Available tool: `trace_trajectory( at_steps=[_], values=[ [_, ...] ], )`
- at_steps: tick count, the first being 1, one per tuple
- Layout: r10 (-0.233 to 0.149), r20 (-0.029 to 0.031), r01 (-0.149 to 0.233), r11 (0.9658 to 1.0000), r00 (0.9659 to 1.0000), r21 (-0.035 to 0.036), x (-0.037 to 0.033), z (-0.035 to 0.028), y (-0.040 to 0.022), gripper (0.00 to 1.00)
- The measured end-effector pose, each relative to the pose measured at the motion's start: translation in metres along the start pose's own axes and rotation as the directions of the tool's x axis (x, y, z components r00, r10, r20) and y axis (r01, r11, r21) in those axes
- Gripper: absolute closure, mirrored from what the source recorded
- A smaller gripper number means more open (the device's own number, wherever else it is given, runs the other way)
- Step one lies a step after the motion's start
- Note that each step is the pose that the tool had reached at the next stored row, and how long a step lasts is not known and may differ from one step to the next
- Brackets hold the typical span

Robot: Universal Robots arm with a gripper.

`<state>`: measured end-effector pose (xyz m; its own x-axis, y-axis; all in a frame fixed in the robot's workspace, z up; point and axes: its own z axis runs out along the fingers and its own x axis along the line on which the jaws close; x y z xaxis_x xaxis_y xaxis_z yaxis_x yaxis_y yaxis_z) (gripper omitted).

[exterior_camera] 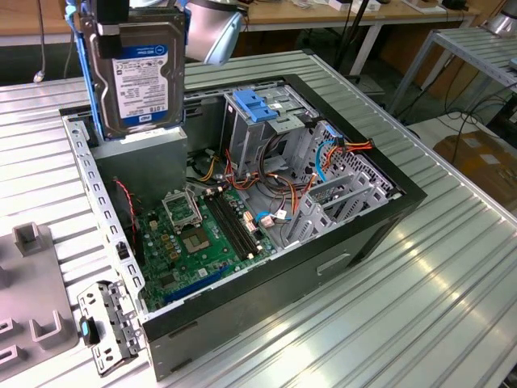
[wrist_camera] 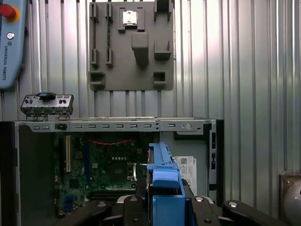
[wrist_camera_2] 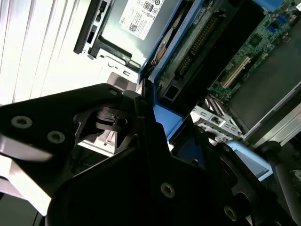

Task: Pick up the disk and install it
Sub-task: 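Pick up the disk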

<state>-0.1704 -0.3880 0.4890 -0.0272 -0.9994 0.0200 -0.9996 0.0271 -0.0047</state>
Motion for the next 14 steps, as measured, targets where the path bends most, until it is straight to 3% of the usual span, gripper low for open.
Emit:
trace_trajectory(
  at_steps=[7, 10, 14],
  values=[
    [0.0, -0.0001, 0.0, 1.0, 1.0, 0.0, 0.0002, 0.0002, -0.0283, 0.63],
    [0.001, 0.0001, -0.001, 1.0, 1.0, 0.0001, 0.0007, 0.0003, -0.0344, 0.63],
    [0.004, 0.0, -0.004, 1.0, 1.0, -0.0001, 0.0039, 0.0009, -0.0369, 0.63]
  ],
)
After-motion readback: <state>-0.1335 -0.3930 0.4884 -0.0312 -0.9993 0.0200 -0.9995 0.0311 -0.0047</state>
